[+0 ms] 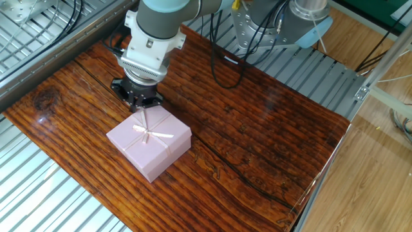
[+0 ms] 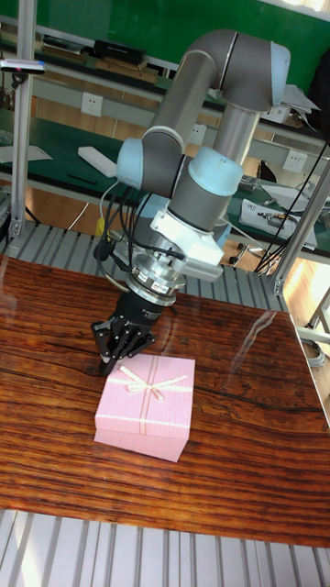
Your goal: Cover the box
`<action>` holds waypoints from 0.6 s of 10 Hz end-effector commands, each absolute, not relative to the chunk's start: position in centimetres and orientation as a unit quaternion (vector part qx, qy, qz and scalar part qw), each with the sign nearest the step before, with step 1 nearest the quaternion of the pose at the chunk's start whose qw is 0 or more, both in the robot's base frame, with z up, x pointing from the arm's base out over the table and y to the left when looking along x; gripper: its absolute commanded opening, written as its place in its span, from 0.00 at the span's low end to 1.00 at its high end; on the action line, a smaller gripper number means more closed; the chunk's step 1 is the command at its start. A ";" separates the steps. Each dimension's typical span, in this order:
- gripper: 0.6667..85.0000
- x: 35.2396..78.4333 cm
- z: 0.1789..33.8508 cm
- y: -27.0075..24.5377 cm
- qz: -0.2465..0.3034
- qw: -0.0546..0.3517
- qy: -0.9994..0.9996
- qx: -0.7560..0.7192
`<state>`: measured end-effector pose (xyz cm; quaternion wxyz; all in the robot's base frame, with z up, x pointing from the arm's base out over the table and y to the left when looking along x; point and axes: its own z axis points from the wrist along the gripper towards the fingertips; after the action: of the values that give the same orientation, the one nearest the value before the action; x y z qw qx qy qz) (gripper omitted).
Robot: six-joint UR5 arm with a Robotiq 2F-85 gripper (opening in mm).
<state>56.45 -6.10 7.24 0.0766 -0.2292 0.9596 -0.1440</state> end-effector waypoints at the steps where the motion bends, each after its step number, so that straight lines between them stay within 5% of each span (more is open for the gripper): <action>1: 0.00 56.6 7.5 -5.0 -0.130 0.077 0.966 -0.211; 6: 0.00 56.9 8.0 -1.2 -0.081 0.082 0.981 -0.158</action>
<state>56.68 -2.95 7.68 0.0798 -0.1834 0.9742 -0.1047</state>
